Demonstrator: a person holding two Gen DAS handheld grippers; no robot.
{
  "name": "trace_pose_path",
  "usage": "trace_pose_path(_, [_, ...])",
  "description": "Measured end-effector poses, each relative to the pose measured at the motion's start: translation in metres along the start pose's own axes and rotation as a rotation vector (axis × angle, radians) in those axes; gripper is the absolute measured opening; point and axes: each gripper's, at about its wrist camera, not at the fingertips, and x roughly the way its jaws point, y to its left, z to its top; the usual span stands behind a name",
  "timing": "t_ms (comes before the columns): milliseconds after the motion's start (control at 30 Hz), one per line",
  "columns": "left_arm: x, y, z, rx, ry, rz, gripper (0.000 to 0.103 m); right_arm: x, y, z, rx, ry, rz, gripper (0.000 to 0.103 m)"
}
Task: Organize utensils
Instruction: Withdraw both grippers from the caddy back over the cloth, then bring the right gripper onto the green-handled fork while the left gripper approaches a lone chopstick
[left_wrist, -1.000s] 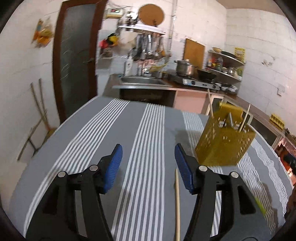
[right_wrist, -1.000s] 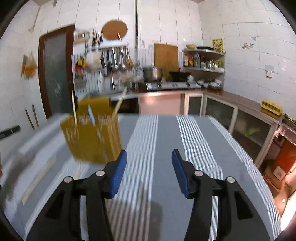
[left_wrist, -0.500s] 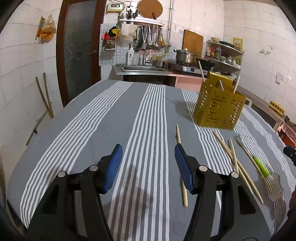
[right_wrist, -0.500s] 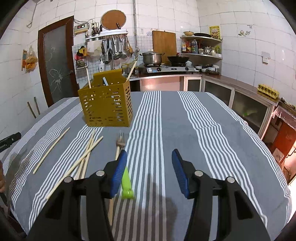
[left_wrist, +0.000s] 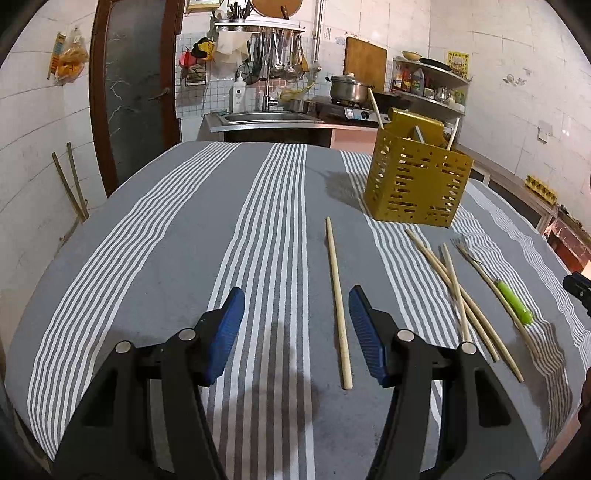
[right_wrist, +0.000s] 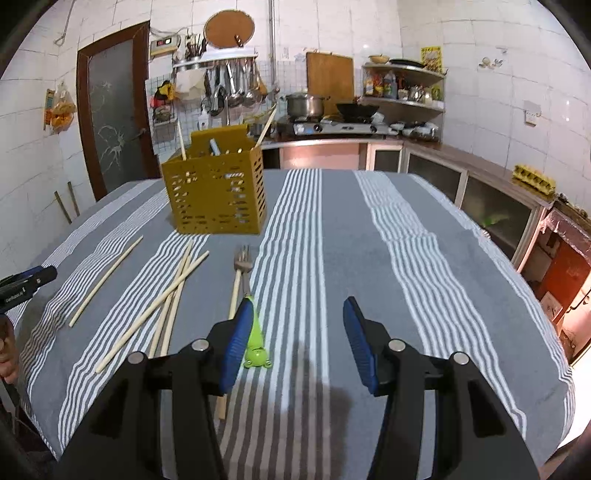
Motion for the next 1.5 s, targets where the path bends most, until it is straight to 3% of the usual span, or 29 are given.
trace_pose_path(300, [0.018, -0.005, 0.007, 0.015, 0.044, -0.006, 0.057, 0.026, 0.005, 0.004, -0.003, 0.078, 0.019, 0.050])
trace_pose_path(733, [0.028, -0.011, -0.002, 0.017, 0.087, -0.022, 0.057, 0.046, 0.014, -0.014, -0.036, 0.162, 0.056, 0.049])
trace_pose_path(900, [0.034, -0.010, 0.001, 0.017, 0.092, -0.016, 0.057, 0.055, 0.017, -0.001, -0.062, 0.150, 0.052, 0.049])
trace_pose_path(1100, [0.047, -0.015, 0.010, 0.041, 0.100, -0.014, 0.057, 0.084, 0.024, 0.017, -0.087, 0.194, 0.069, 0.049])
trace_pose_path(1333, [0.065, -0.018, 0.015, 0.048, 0.128, -0.014, 0.057, 0.117, 0.035, 0.029, -0.101, 0.255, 0.090, 0.037])
trace_pose_path(1500, [0.073, -0.017, 0.017, 0.039, 0.144, -0.024, 0.057, 0.123, 0.041, 0.034, -0.116, 0.265, 0.109, 0.035])
